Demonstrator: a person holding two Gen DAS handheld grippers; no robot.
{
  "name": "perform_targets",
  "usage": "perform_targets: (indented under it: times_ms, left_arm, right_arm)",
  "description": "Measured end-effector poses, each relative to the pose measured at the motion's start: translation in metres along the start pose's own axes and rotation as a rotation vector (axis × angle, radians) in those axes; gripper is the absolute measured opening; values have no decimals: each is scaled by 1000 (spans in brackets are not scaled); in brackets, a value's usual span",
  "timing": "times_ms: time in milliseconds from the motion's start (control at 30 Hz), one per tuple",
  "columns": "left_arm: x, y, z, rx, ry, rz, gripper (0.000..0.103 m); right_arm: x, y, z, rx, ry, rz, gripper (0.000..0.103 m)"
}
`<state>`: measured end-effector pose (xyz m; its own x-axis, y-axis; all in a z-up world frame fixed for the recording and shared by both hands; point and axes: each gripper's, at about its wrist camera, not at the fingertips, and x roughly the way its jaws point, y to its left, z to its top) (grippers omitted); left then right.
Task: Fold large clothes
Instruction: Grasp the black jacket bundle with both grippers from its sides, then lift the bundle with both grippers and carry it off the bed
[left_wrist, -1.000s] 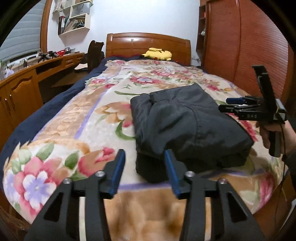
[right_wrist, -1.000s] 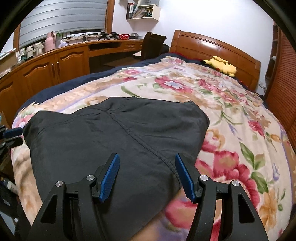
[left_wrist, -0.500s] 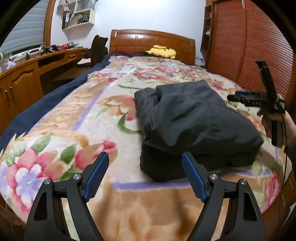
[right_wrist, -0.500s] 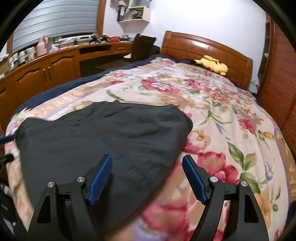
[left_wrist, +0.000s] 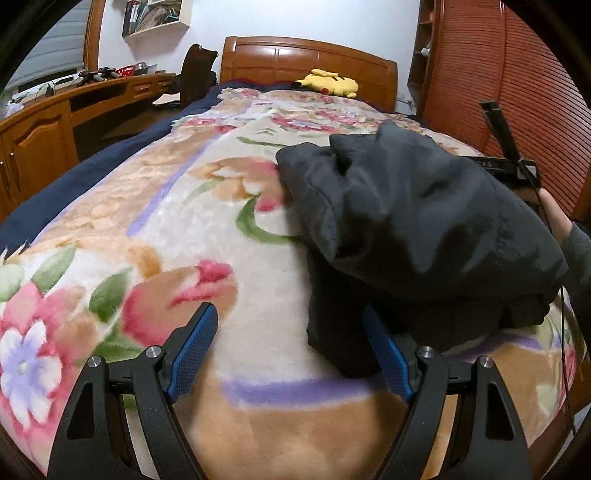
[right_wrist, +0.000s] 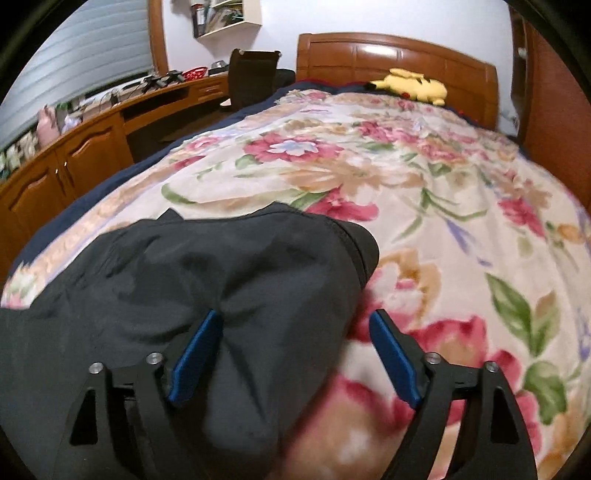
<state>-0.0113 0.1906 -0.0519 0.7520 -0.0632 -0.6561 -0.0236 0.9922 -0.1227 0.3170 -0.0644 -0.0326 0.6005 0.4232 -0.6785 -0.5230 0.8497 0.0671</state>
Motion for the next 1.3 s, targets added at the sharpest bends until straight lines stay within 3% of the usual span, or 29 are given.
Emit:
perform_targets:
  times_ms: [333,633,800,1200,1300]
  left_arm:
    - [1,-3,2,10,7,4,81]
    - [-4,-9,-1,12,9,-61,46]
    - [-6,-12,-5,-5,1,-71,43]
    - [-7,-13,-9,-77,-8,-134,29]
    - [-4,-13,-8,-86,5,-167,15]
  right_arm:
    - [42,-8,7,55,96,63,96]
    - [56,-16,4,74,119,119,96]
    - [54,-16,-2,85,92,138,95]
    - [43,-20,-11,96,48,211,65]
    - [42,-19,-9,90,41,208,52]
